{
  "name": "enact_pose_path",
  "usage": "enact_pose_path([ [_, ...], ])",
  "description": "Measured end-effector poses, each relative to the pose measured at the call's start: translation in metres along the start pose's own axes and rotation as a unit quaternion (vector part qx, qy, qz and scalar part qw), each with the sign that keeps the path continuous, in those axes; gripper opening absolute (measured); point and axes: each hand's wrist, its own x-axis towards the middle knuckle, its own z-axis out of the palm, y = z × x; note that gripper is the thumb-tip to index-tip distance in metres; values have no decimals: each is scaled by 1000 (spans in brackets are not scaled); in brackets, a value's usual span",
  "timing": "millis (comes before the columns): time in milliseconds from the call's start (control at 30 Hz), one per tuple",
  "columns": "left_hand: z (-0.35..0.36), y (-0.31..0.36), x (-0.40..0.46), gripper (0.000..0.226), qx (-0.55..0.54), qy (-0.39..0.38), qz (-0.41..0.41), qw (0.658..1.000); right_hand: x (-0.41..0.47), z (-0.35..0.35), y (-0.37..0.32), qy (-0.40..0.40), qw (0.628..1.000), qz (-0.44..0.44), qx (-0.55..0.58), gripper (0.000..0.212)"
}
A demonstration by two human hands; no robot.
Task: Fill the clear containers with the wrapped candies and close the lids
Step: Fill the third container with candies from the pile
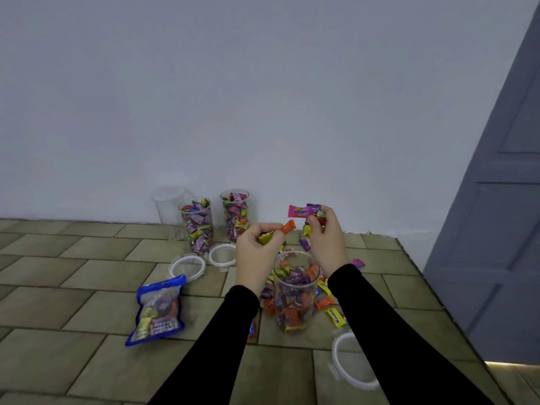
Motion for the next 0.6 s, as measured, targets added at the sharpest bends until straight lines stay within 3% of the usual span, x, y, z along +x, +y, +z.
enact_pose_path([
  [167, 3, -3, -12, 12, -68, -12, -11, 998, -8, 0, -8, 46, 997, 18, 67, 28],
  [600, 10, -25, -10, 22, -42, -14, 24, 999, -20, 7, -3, 70, 989, 55, 115, 34],
])
